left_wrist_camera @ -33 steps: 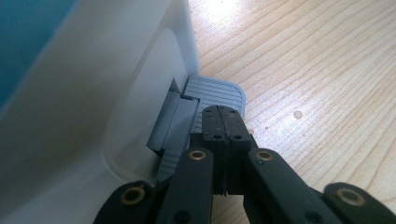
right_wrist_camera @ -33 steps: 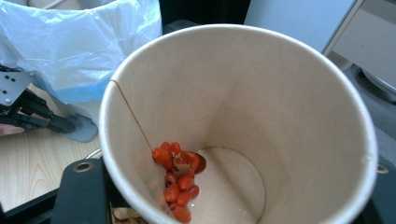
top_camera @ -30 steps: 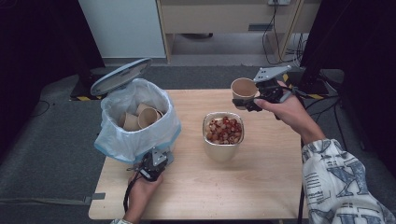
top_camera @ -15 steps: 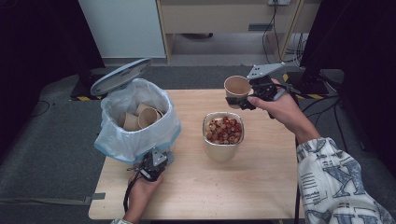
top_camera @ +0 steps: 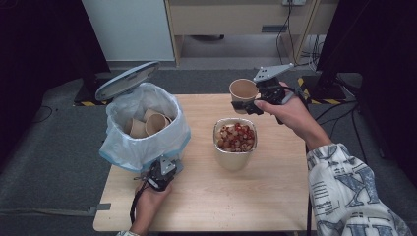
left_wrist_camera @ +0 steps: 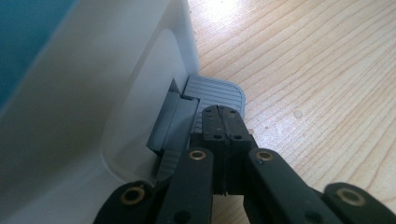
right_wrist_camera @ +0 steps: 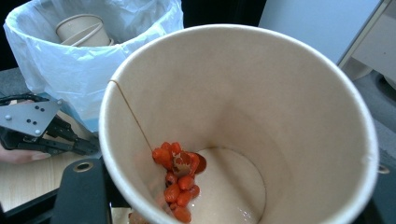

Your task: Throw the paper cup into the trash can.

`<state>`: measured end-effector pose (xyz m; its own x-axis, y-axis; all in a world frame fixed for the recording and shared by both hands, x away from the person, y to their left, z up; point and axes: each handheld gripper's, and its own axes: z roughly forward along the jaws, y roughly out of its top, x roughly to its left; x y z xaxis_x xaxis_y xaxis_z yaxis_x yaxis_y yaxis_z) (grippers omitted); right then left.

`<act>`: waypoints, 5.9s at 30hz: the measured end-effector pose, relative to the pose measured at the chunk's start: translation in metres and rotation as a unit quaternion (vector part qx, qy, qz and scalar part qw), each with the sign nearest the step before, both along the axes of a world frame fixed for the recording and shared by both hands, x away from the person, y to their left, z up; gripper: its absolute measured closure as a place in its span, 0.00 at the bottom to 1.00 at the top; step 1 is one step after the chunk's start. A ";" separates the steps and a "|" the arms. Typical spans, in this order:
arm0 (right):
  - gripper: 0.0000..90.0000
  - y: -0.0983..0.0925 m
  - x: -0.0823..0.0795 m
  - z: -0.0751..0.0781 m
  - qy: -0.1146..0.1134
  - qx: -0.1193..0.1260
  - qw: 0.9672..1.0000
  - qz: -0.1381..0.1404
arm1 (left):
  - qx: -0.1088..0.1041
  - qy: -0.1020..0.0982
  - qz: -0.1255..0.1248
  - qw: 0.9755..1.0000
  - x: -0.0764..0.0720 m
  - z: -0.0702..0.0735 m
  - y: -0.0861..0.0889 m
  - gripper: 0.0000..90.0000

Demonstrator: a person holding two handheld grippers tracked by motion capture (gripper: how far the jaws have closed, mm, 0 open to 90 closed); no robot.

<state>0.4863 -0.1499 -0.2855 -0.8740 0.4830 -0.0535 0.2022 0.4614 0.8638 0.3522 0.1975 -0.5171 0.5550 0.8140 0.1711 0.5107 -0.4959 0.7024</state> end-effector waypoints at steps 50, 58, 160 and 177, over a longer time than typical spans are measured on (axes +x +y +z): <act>0.34 0.049 -0.001 0.007 0.022 0.031 0.999 0.026 | 0.001 -0.001 0.000 1.000 0.000 0.000 0.000 0.99; 0.34 0.053 -0.001 0.007 0.025 0.036 0.999 0.027 | 0.002 -0.001 -0.001 1.000 0.000 0.000 0.000 0.99; 0.19 0.249 -0.019 -0.015 0.040 0.005 0.992 0.122 | 0.002 -0.002 0.000 1.000 0.000 0.000 0.000 0.99; 0.15 0.232 -0.017 -0.006 0.043 0.044 0.992 0.109 | 0.002 -0.002 0.000 1.000 0.000 0.000 0.000 0.99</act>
